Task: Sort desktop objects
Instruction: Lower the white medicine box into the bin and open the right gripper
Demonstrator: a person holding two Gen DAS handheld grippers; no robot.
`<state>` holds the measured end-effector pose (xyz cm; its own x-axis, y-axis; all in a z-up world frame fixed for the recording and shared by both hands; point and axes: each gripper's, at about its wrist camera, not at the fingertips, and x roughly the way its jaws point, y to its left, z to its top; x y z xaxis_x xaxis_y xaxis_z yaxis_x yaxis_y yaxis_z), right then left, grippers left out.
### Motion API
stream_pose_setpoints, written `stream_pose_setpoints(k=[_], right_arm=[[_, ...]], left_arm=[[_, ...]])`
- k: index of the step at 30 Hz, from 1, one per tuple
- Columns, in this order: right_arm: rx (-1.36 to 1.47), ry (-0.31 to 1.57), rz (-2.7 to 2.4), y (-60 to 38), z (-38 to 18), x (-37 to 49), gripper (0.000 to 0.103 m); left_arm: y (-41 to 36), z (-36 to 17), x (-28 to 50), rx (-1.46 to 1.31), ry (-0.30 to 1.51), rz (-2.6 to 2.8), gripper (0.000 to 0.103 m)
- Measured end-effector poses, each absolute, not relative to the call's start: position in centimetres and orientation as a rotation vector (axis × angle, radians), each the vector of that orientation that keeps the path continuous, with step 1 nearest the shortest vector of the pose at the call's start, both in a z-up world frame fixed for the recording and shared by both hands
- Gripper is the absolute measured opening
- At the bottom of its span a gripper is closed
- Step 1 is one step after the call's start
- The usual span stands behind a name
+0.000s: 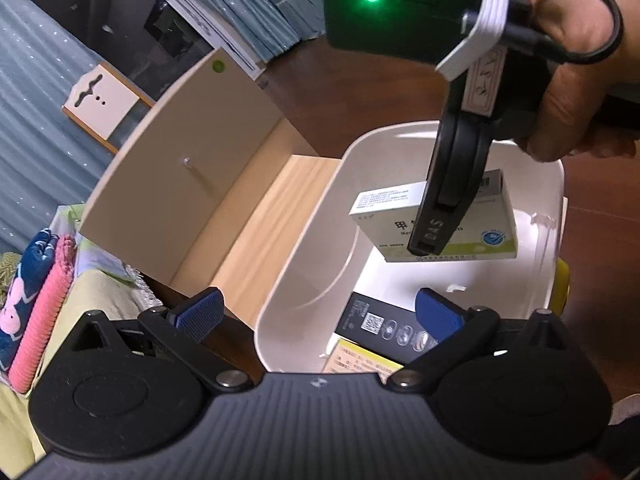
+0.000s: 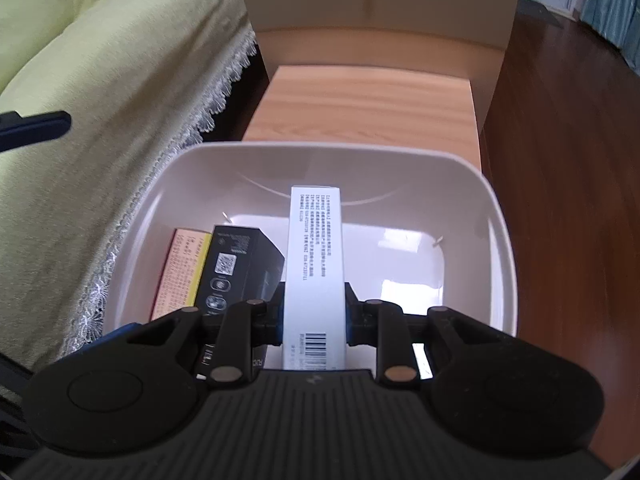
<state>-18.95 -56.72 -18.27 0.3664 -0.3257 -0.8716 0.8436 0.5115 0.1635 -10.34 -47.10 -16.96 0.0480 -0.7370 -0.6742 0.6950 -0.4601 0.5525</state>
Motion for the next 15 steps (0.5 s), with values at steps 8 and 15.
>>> stream_pose_setpoints(k=[8, 15], right_arm=[[0.731, 0.917, -0.832, -56.9, -20.8, -18.5, 0.022], [0.773, 0.914, -0.842, -57.0, -22.0, -18.0, 0.022]], left_arm=[[-48.1, -19.0, -9.9, 1.310, 0.050, -1.629, 0.103], [-48.8, -20.0, -9.0, 1.337, 0.135, -1.633, 0.103]])
